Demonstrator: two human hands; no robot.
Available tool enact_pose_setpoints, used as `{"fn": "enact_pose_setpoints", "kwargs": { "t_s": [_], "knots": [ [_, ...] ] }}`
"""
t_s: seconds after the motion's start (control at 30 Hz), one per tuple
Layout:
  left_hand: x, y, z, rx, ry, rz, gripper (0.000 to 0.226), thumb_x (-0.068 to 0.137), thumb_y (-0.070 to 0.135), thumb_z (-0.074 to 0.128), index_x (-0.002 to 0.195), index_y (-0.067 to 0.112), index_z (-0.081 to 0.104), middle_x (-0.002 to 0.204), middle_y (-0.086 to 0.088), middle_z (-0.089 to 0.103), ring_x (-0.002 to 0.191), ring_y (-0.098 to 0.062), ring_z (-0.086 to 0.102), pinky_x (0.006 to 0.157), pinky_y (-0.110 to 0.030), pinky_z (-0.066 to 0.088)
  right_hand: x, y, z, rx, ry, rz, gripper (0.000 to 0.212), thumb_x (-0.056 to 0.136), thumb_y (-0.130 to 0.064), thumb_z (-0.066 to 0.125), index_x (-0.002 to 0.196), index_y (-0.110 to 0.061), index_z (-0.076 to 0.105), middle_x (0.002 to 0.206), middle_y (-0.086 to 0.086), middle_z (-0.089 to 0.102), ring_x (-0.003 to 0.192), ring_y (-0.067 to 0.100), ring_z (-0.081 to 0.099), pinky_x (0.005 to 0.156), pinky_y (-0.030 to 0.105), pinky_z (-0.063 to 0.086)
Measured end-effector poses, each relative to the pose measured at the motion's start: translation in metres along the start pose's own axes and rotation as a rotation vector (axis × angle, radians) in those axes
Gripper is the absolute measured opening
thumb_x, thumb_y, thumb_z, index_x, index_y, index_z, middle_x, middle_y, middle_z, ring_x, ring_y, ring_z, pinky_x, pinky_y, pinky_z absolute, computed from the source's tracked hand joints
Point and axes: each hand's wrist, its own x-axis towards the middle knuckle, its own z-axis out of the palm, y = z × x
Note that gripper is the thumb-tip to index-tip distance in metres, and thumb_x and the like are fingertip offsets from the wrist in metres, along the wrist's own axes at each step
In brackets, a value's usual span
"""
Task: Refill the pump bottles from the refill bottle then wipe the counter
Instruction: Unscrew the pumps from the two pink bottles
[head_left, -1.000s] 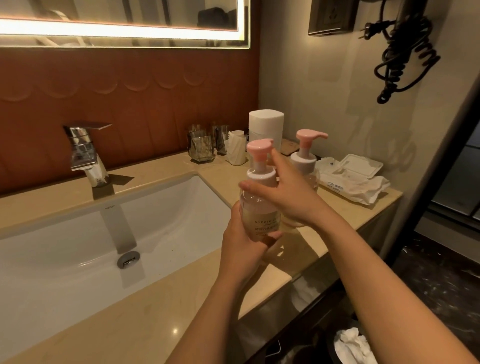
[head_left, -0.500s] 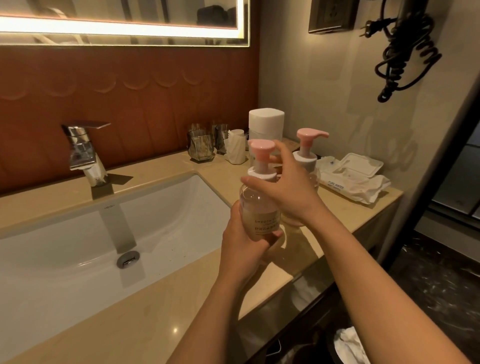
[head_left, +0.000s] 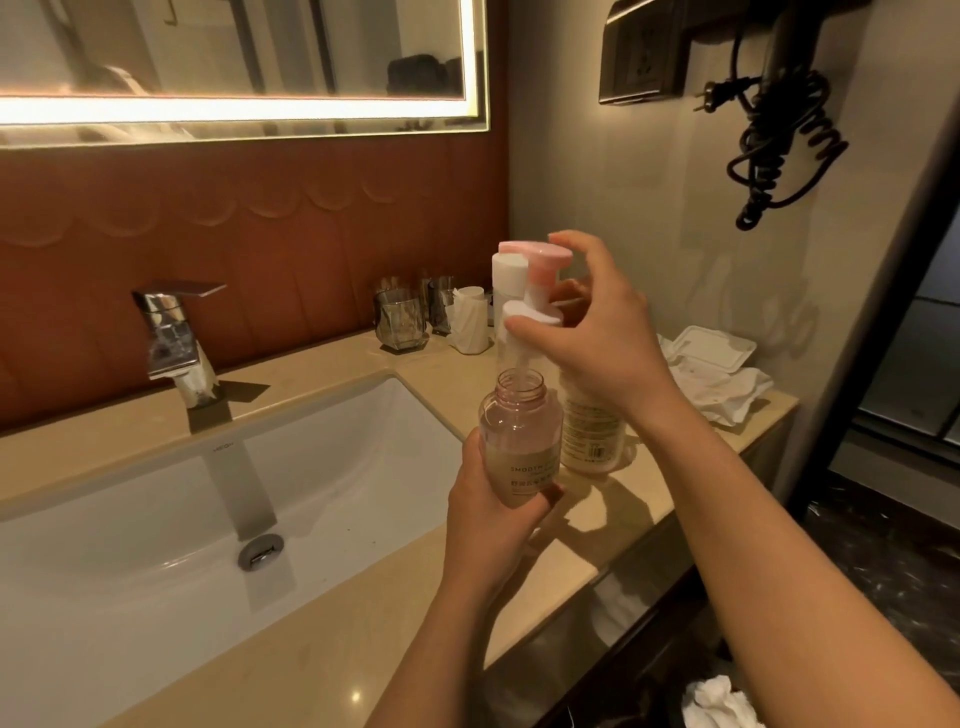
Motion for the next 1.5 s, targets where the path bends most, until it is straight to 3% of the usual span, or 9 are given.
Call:
{"fn": "enact_pose_setpoints", "kwargs": {
  "t_s": [0.33, 0.5, 0.6, 0.73, 0.87, 1.1, 1.2, 1.33, 1.5],
  "knots": [
    [0.003, -0.006, 0.000, 0.038, 0.014, 0.021, 0.077, 0.067, 0.033, 0.082, 0.128, 0.043, 0.036, 0.120, 0.020, 0.055, 0.110, 0.000, 0.053, 0.088, -0.025, 0.051, 0.024, -0.034, -0.022, 0.011, 0.109, -0.106, 0.062, 0.075, -0.029, 0.073, 0.130, -0.028, 0.044, 0.101, -0.013, 0.052, 0.083, 0.001, 0.052, 0.066, 0.011, 0.045],
    [0.002, -0.007, 0.001, 0.037, 0.016, 0.030, 0.079, 0.065, 0.038, 0.083, 0.128, 0.041, 0.036, 0.120, 0.018, 0.055, 0.110, -0.002, 0.054, 0.086, -0.023, 0.051, 0.030, -0.035, -0.036, 0.090, 0.190, -0.085, 0.059, 0.075, -0.032, 0.074, 0.127, -0.026, 0.046, 0.101, -0.015, 0.054, 0.087, 0.005, 0.056, 0.073, 0.021, 0.053],
    [0.001, -0.007, 0.001, 0.028, 0.016, 0.025, 0.077, 0.066, 0.034, 0.084, 0.127, 0.040, 0.037, 0.118, 0.019, 0.056, 0.108, -0.004, 0.056, 0.083, -0.020, 0.050, 0.028, -0.022, -0.047, 0.262, 0.244, 0.010, 0.058, 0.075, -0.030, 0.075, 0.125, -0.021, 0.047, 0.110, -0.006, 0.054, 0.096, 0.012, 0.059, 0.077, 0.032, 0.056],
    [0.002, -0.008, 0.001, 0.028, 0.016, 0.032, 0.078, 0.067, 0.034, 0.083, 0.128, 0.039, 0.036, 0.121, 0.017, 0.055, 0.110, -0.005, 0.054, 0.086, -0.026, 0.052, 0.013, 0.000, -0.064, 0.571, 0.326, 0.177, 0.054, 0.079, -0.020, 0.071, 0.128, -0.022, 0.046, 0.114, -0.008, 0.050, 0.103, 0.014, 0.058, 0.072, 0.025, 0.055],
    [0.002, -0.008, 0.001, 0.010, 0.015, 0.033, 0.075, 0.067, 0.029, 0.084, 0.125, 0.041, 0.037, 0.115, 0.021, 0.055, 0.108, -0.003, 0.055, 0.082, -0.021, 0.049, -0.015, 0.032, -0.080, 0.804, 0.401, 0.305, 0.054, 0.082, -0.011, 0.065, 0.128, -0.029, 0.041, 0.118, -0.003, 0.051, 0.103, 0.018, 0.059, 0.078, 0.030, 0.055],
    [0.003, -0.010, 0.001, -0.001, 0.007, 0.034, 0.078, 0.067, 0.030, 0.084, 0.126, 0.043, 0.034, 0.116, 0.020, 0.053, 0.109, -0.006, 0.054, 0.080, -0.018, 0.046, -0.065, 0.088, -0.089, 1.044, 0.769, 0.431, 0.072, 0.084, -0.011, 0.064, 0.144, -0.025, 0.026, 0.129, 0.009, 0.049, 0.110, 0.023, 0.058, 0.076, 0.030, 0.054],
    [0.003, -0.009, 0.001, -0.009, 0.008, 0.036, 0.078, 0.067, 0.028, 0.084, 0.127, 0.040, 0.034, 0.114, 0.021, 0.052, 0.109, -0.006, 0.053, 0.078, -0.015, 0.044, -0.080, 0.107, -0.080, 0.980, 0.906, 0.540, 0.062, 0.082, -0.014, 0.068, 0.134, -0.025, 0.035, 0.127, 0.007, 0.048, 0.107, 0.021, 0.056, 0.076, 0.033, 0.055],
    [0.003, -0.009, 0.001, -0.003, 0.004, 0.041, 0.078, 0.068, 0.028, 0.083, 0.128, 0.037, 0.035, 0.115, 0.018, 0.052, 0.109, -0.007, 0.053, 0.079, -0.016, 0.045, -0.085, 0.127, -0.053, 0.645, 0.995, 0.616, 0.049, 0.078, -0.021, 0.073, 0.116, -0.021, 0.042, 0.111, -0.005, 0.048, 0.098, 0.013, 0.057, 0.081, 0.034, 0.055],
    [0.003, -0.008, 0.002, 0.010, 0.012, 0.034, 0.079, 0.067, 0.030, 0.083, 0.126, 0.041, 0.033, 0.112, 0.023, 0.050, 0.109, -0.007, 0.052, 0.082, -0.021, 0.045, -0.061, 0.146, -0.027, 0.265, 0.765, 0.481, 0.059, 0.076, -0.022, 0.075, 0.125, -0.030, 0.041, 0.124, -0.010, 0.045, 0.112, 0.013, 0.050, 0.095, 0.030, 0.043]
  ]
}}
